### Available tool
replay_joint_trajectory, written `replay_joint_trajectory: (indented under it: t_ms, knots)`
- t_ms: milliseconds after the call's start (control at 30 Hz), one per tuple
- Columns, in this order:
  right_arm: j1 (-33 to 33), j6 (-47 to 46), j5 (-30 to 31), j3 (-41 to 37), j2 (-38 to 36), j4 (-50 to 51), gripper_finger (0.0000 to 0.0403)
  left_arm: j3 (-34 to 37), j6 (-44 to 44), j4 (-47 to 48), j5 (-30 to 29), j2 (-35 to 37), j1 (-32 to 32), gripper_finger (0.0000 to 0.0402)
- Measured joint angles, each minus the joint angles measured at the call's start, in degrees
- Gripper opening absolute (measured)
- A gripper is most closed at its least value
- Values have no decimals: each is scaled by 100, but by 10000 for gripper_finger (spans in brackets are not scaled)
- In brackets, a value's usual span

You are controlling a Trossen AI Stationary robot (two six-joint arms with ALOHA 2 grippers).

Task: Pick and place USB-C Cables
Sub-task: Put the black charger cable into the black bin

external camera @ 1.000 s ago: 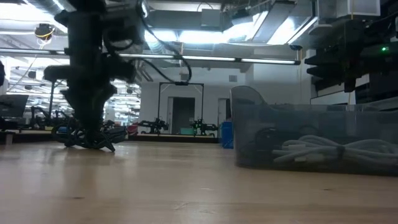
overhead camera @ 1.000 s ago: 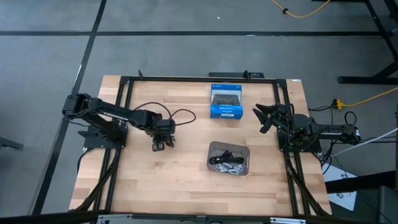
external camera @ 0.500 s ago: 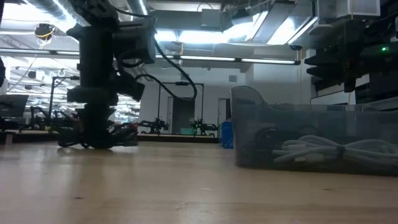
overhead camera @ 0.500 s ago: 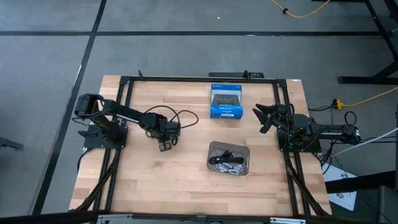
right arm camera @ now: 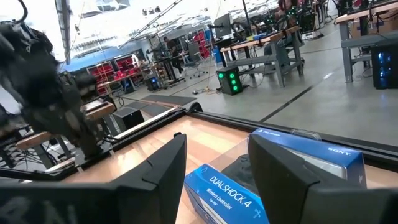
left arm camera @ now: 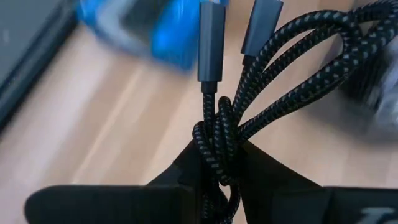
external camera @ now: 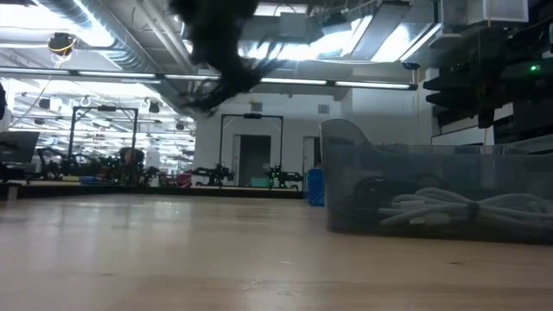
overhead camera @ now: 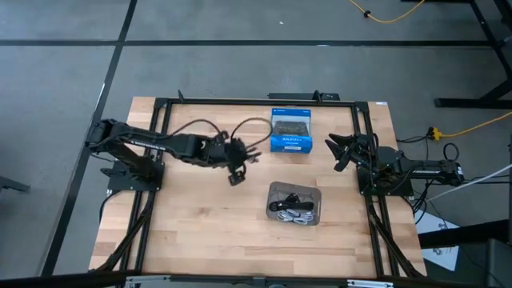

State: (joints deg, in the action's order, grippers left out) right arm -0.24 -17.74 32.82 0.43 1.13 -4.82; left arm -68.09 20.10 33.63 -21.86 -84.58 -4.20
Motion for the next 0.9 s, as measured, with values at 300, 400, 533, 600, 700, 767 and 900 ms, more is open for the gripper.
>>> replay_joint_trajectory:
  t_ms: [300, 400, 533, 600, 700, 767, 900]
  knots:
    - [1, -1, 2, 0, 0, -2, 177, -261, -1233, -3134, -131, -79, 21, 59]
    - [1, -22, 0, 0, 0, -2, 177, -285, -1672, -4273, -20, -170, 16, 59]
    - [1, -26, 0, 0, 0, -2, 177, -274, -1836, -5026, 504, -339, 16, 59]
    - [1, -28, 2, 0, 0, -2, 177, -267, -1830, -5130, 650, -416, 16, 59]
    - [1, -34, 2, 0, 0, -2, 177, -270, -1793, -5520, 841, -698, 16, 59]
    - [0, -50, 0, 0, 0, -2, 177, -285, -1752, -5802, 1009, -919, 37, 59]
    - [1, -173, -2, 0, 0, -2, 177, -682, -1681, -6017, 1439, -1361, 85, 59]
